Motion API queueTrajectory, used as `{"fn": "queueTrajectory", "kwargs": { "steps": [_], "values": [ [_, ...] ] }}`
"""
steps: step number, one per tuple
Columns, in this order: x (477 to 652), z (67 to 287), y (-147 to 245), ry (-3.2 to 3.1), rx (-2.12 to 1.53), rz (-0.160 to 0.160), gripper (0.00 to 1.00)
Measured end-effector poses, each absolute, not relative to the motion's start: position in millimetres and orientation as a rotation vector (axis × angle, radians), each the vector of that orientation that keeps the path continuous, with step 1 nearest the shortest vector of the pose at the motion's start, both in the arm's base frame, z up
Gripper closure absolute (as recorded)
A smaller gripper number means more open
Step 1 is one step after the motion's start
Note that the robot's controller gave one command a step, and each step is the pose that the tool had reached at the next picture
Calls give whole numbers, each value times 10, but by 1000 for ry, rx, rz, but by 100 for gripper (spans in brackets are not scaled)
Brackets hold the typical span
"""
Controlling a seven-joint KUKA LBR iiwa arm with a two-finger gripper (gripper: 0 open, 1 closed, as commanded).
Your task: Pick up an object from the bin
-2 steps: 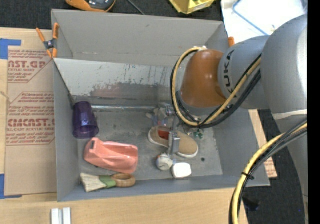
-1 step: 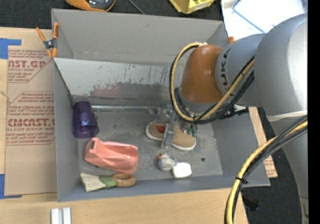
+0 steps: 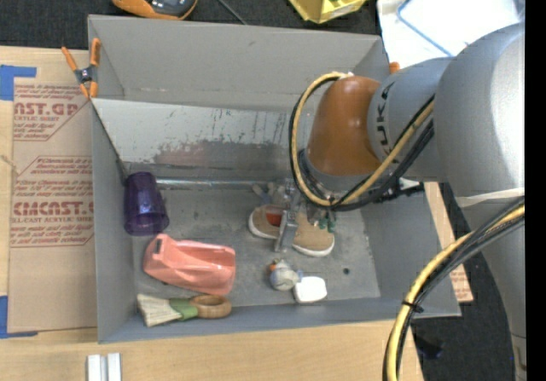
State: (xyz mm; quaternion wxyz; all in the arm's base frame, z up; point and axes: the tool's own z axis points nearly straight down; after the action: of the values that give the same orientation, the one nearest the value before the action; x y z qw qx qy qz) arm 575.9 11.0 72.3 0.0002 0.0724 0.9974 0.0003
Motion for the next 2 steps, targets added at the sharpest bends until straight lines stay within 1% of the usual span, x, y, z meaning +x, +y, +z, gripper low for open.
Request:
{"fn": "queueTrajectory", "kwargs": {
  "steps": [2],
  "values": [
    [5754, 878, 110, 3133, 226, 0, 100]
  ]
}}
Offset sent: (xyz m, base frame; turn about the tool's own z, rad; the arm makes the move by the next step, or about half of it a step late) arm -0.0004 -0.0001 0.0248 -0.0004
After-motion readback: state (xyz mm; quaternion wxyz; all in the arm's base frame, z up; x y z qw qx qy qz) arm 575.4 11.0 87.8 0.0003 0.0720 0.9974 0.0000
